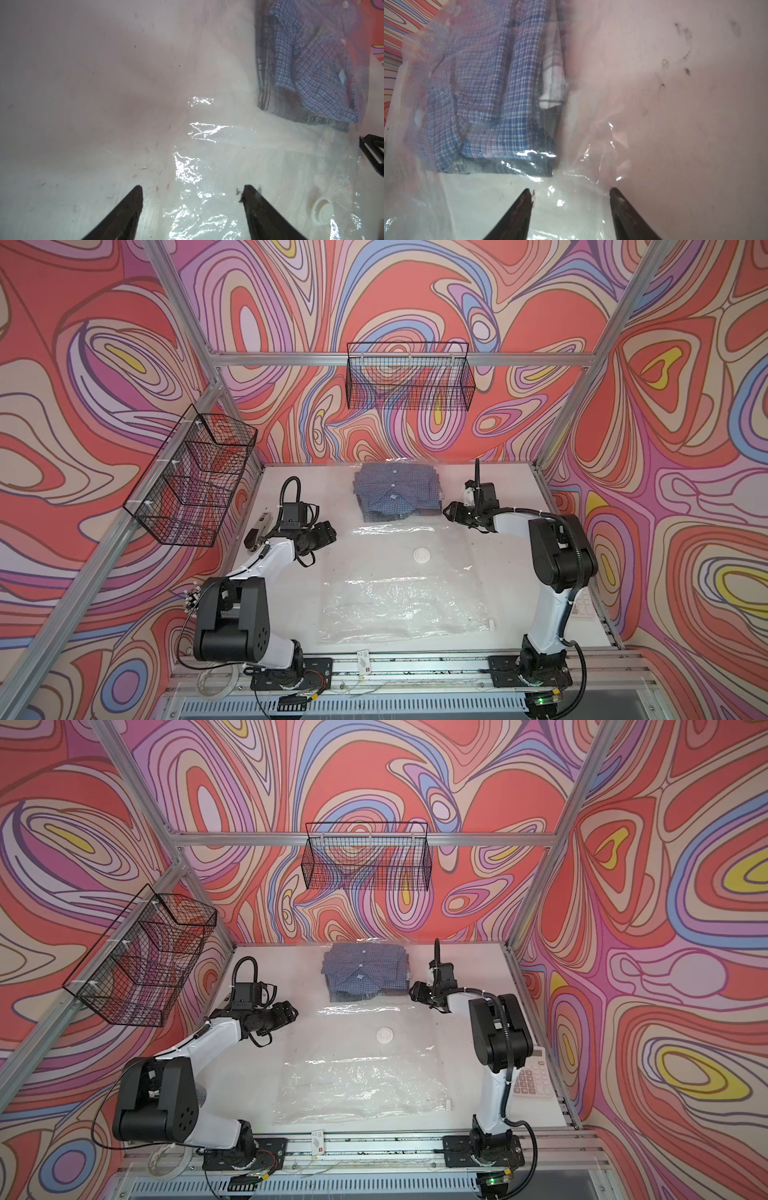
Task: Take the shirt out of the vacuum bag
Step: Open the vacuum bag at the center of the board.
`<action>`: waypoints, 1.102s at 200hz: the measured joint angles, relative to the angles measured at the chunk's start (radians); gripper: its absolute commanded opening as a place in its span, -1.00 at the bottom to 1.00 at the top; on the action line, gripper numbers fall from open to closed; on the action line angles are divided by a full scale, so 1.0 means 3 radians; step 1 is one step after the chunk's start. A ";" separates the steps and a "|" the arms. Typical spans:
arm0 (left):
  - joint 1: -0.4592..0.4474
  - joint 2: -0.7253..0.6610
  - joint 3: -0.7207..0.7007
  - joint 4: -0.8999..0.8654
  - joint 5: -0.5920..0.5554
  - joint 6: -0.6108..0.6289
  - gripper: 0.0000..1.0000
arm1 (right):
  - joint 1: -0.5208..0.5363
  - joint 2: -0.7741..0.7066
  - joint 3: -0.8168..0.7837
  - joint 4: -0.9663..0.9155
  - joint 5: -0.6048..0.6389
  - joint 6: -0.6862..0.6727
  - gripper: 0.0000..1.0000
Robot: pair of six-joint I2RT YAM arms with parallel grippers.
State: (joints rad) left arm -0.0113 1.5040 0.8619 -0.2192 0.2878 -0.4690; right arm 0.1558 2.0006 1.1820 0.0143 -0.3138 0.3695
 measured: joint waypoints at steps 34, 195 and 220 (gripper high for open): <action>0.0100 0.0426 0.0336 0.0126 0.0277 -0.0074 0.57 | 0.0000 0.0179 0.0148 0.0134 -0.0093 0.0123 0.15; 0.0195 0.1172 0.0760 0.0184 0.0418 -0.0019 0.48 | -0.0150 0.0384 0.0614 -0.0142 0.0071 0.0032 0.16; 0.0195 0.1249 0.0827 0.0212 0.0481 -0.0018 0.23 | -0.0145 0.0500 0.0579 0.0034 -0.0114 0.0134 -0.16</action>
State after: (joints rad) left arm 0.0471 1.8786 1.1099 -0.1555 0.4320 -0.4744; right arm 0.1123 2.1506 1.3556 0.0246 -0.3481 0.4095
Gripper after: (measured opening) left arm 0.702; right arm 0.473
